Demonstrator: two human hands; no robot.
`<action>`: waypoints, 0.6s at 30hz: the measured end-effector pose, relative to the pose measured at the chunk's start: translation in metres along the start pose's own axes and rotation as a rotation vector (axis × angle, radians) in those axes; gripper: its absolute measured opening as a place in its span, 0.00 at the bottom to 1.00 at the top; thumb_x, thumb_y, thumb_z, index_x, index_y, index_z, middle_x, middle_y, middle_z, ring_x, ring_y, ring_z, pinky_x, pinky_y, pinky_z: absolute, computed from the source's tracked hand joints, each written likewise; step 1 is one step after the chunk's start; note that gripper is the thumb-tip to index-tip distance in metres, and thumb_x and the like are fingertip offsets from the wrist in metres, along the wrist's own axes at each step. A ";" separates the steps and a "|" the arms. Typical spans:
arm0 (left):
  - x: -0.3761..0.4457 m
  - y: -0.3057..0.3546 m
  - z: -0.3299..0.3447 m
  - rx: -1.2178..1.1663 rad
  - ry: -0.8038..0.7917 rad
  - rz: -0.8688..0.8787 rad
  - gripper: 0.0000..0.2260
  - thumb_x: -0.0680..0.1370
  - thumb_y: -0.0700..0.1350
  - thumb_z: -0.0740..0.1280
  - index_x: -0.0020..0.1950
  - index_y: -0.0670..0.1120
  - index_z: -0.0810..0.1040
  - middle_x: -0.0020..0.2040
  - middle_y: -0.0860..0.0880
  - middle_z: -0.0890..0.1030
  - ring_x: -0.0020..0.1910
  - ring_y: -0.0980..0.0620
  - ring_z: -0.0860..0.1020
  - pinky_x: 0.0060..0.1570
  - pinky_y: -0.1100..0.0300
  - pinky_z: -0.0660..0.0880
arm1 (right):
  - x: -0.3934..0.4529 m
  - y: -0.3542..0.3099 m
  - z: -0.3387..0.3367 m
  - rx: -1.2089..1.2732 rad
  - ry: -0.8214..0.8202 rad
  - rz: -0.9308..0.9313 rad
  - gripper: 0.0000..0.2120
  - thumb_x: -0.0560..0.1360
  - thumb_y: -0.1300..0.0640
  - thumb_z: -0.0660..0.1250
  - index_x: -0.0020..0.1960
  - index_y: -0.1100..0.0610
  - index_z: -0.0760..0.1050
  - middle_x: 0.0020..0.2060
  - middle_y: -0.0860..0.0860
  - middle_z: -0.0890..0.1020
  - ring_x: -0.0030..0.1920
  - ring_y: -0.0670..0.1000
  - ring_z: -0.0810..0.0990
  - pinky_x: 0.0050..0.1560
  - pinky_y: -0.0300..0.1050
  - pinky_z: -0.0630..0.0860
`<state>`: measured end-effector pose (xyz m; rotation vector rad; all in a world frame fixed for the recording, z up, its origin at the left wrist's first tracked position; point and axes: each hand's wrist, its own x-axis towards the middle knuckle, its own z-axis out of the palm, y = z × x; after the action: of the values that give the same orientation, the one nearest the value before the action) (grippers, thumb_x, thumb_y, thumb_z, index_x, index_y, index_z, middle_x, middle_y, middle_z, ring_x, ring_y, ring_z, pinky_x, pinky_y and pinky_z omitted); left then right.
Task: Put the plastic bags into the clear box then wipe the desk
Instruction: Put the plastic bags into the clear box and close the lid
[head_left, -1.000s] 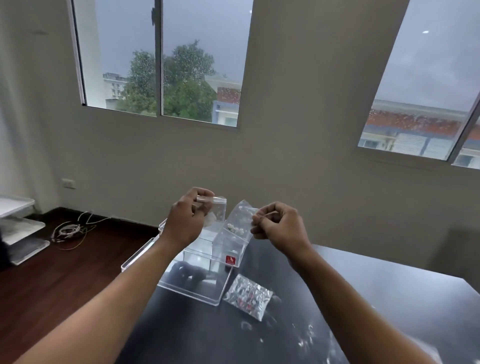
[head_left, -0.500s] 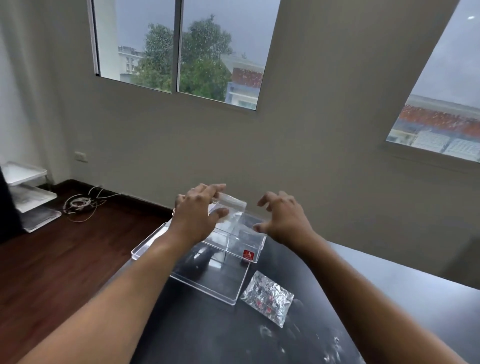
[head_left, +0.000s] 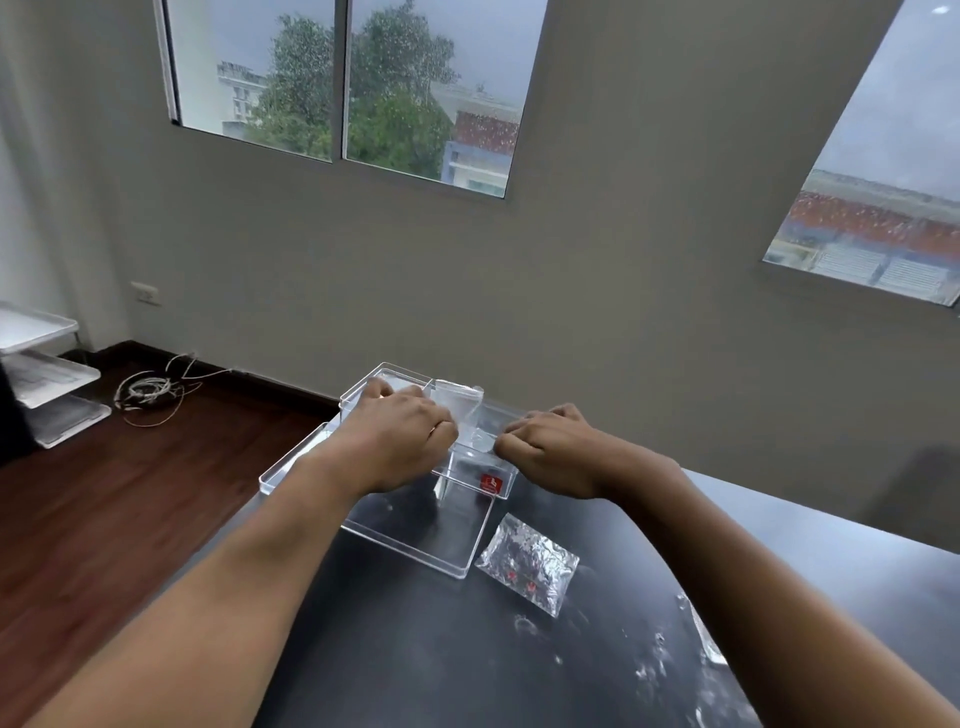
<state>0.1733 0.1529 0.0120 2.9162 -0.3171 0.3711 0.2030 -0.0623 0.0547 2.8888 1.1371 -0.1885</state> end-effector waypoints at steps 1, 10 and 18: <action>-0.001 0.000 -0.001 0.030 -0.021 -0.006 0.24 0.78 0.55 0.44 0.48 0.52 0.80 0.50 0.54 0.82 0.59 0.54 0.74 0.66 0.47 0.58 | 0.000 0.001 0.001 0.008 0.001 -0.001 0.25 0.83 0.46 0.45 0.44 0.59 0.75 0.44 0.54 0.80 0.55 0.52 0.77 0.70 0.55 0.57; -0.004 0.010 -0.003 0.043 0.081 -0.030 0.19 0.81 0.54 0.47 0.53 0.54 0.78 0.50 0.52 0.80 0.58 0.51 0.74 0.65 0.47 0.57 | -0.018 -0.001 0.009 -0.080 0.127 -0.106 0.27 0.82 0.46 0.42 0.41 0.55 0.76 0.39 0.51 0.81 0.52 0.50 0.76 0.71 0.53 0.57; -0.002 0.007 0.005 0.091 0.239 0.009 0.24 0.80 0.55 0.50 0.44 0.49 0.85 0.49 0.53 0.77 0.54 0.51 0.73 0.62 0.50 0.60 | -0.028 0.002 0.012 0.053 0.276 -0.049 0.32 0.81 0.43 0.41 0.56 0.49 0.84 0.58 0.47 0.84 0.65 0.47 0.76 0.76 0.51 0.53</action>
<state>0.1709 0.1453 0.0074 2.9161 -0.2840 0.7466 0.1828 -0.0836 0.0464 3.0052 1.2584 0.1884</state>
